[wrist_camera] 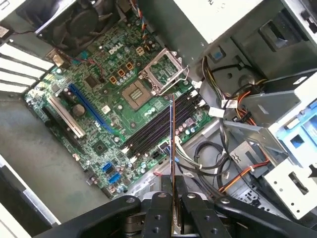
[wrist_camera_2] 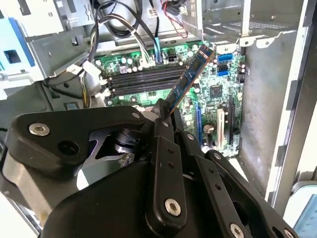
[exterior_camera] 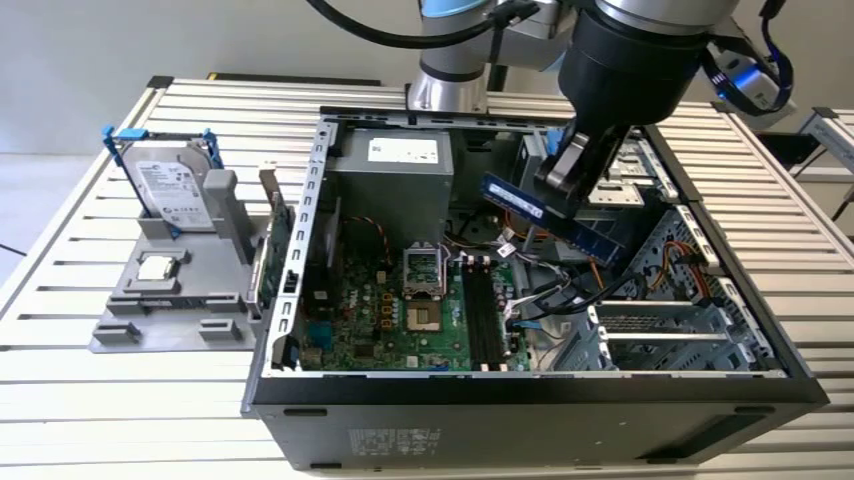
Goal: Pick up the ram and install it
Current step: 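Insert the ram into the slot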
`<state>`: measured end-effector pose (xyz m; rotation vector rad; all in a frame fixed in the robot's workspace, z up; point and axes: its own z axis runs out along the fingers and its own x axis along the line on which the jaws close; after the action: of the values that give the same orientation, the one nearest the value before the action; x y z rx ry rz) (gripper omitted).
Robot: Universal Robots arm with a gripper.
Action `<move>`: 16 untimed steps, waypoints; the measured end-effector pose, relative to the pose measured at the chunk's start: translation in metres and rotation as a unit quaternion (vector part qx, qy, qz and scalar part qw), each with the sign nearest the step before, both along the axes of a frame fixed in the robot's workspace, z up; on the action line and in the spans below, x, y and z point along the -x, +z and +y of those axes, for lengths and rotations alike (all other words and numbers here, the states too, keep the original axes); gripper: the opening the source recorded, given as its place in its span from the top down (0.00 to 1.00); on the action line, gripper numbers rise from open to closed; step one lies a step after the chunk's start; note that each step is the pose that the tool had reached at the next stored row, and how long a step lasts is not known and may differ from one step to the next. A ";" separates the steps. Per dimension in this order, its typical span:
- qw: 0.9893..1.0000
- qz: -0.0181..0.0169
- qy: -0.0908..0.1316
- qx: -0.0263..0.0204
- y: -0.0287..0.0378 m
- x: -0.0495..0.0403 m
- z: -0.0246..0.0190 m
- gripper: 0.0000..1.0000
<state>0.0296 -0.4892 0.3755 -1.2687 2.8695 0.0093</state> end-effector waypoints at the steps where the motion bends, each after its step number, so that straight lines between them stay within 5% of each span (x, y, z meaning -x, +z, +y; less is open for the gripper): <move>1: 1.000 0.000 -0.006 0.000 0.0000 0.0000 0.0000 1.00; 9: 0.998 0.000 -0.059 0.000 0.0000 0.0000 0.0000 1.00; 16: 0.994 0.000 -0.108 0.000 -0.0001 0.0000 0.0000 1.00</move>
<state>0.0296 -0.4892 0.3754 -0.9524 2.9888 0.0089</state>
